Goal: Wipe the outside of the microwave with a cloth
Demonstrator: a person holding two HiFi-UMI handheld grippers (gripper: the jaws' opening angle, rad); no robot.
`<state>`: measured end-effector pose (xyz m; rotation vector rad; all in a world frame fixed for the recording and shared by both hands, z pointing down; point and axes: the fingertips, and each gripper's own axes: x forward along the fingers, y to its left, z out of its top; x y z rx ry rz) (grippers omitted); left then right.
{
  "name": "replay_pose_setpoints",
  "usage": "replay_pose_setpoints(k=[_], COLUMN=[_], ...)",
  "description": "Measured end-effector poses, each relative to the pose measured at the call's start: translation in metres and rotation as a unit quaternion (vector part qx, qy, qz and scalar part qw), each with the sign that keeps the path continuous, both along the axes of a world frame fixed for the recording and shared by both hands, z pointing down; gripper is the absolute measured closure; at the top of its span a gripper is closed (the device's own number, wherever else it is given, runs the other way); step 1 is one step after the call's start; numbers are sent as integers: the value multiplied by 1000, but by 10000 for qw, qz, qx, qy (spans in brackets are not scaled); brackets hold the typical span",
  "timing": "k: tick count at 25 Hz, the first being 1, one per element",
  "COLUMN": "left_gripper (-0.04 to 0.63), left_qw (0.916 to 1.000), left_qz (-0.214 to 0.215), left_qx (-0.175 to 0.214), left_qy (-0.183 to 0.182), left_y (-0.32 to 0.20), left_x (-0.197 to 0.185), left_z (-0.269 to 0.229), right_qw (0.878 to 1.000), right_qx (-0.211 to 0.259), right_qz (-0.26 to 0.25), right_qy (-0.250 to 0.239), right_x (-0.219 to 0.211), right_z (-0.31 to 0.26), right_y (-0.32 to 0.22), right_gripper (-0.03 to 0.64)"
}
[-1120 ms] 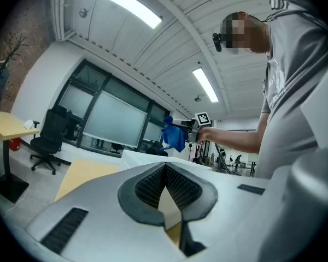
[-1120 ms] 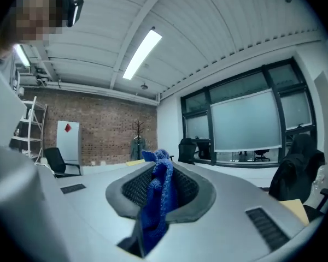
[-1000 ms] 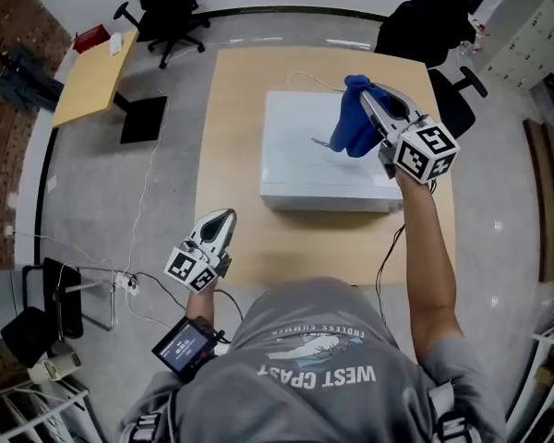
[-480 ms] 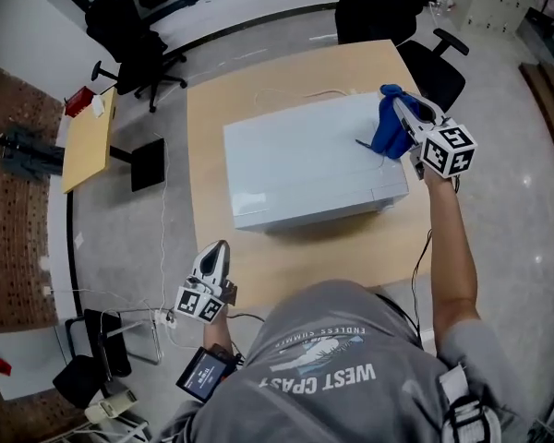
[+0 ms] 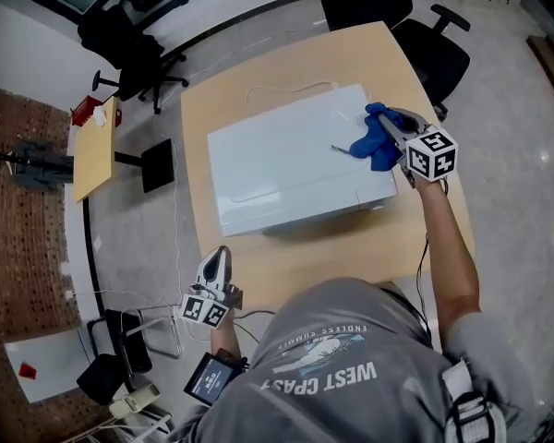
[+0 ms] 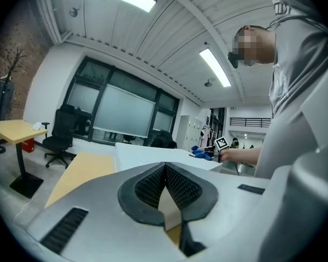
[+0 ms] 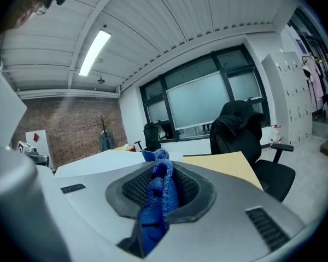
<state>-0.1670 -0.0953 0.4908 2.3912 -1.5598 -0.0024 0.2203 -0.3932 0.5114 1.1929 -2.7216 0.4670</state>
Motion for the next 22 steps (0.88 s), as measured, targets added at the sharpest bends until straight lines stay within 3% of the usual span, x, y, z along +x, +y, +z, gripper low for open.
replay_pose_setpoints(k=[13, 22], left_gripper=[573, 574], left_qw=[9993, 9983], left_qz=[-188, -316], left_qx=[-297, -452], left_qy=[-123, -205], left_y=[-9, -9], left_x=[36, 41], left_z=[12, 17], right_qw=[9943, 9885], right_qx=[-853, -1445], right_qz=[141, 218], right_qy=[-618, -384], right_x=[20, 21], right_z=[87, 161], right_y=[3, 6], right_gripper=[548, 548])
